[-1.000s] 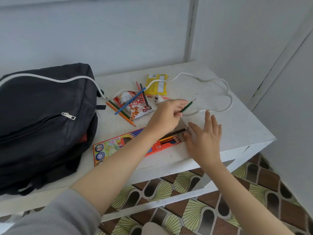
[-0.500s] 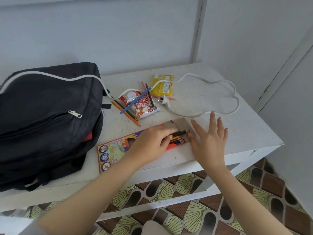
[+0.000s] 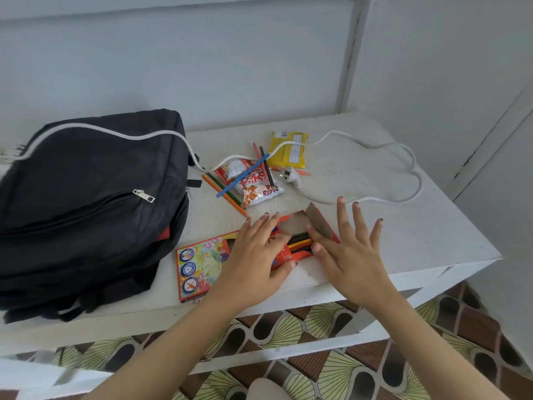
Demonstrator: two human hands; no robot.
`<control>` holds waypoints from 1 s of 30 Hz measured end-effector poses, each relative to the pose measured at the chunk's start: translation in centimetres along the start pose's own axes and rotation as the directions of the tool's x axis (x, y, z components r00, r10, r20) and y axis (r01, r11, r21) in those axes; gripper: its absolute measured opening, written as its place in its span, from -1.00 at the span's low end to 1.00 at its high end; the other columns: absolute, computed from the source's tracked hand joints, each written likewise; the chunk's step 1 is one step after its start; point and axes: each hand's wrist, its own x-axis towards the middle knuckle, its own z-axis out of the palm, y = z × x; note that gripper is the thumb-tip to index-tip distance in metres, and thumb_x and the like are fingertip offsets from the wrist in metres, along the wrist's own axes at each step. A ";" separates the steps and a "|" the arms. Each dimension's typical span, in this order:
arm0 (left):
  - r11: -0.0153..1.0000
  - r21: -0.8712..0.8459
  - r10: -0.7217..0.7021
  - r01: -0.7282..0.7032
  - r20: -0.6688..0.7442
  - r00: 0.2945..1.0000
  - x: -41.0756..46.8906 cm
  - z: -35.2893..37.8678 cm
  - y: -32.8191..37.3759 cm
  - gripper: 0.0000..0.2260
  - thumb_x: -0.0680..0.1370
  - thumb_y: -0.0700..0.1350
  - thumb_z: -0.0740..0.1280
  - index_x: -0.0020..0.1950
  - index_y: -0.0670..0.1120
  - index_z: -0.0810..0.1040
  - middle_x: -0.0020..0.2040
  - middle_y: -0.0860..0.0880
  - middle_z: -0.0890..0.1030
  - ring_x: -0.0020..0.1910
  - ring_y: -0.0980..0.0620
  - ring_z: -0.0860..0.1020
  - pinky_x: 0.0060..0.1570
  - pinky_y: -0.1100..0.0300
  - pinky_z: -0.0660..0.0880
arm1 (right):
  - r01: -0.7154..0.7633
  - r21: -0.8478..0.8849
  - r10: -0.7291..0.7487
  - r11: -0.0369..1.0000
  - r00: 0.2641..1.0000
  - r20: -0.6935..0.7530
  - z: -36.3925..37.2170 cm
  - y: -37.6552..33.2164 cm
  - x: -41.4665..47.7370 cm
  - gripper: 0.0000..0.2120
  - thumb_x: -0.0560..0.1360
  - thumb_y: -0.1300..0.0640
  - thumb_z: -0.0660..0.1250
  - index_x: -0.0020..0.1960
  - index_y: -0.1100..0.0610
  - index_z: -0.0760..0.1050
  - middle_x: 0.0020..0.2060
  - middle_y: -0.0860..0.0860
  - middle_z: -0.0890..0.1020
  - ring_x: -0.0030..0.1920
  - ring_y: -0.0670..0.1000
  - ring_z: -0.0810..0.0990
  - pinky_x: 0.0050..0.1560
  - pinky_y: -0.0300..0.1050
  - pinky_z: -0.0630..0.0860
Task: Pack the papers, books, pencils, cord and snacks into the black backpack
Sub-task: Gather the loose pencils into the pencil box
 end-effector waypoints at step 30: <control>0.830 -0.149 -0.547 0.537 -0.037 0.836 8.3 -5.6 -8.1 -0.86 0.51 -0.20 0.35 0.02 -0.18 0.64 -0.07 -0.14 0.64 -0.12 -0.06 0.57 -0.07 0.04 0.54 | -0.085 0.202 0.136 0.976 0.958 -0.252 -1.6 -3.0 13.1 -0.84 0.49 0.10 0.30 -0.09 0.16 0.61 0.32 0.16 0.47 0.32 0.13 0.42 0.38 0.15 0.21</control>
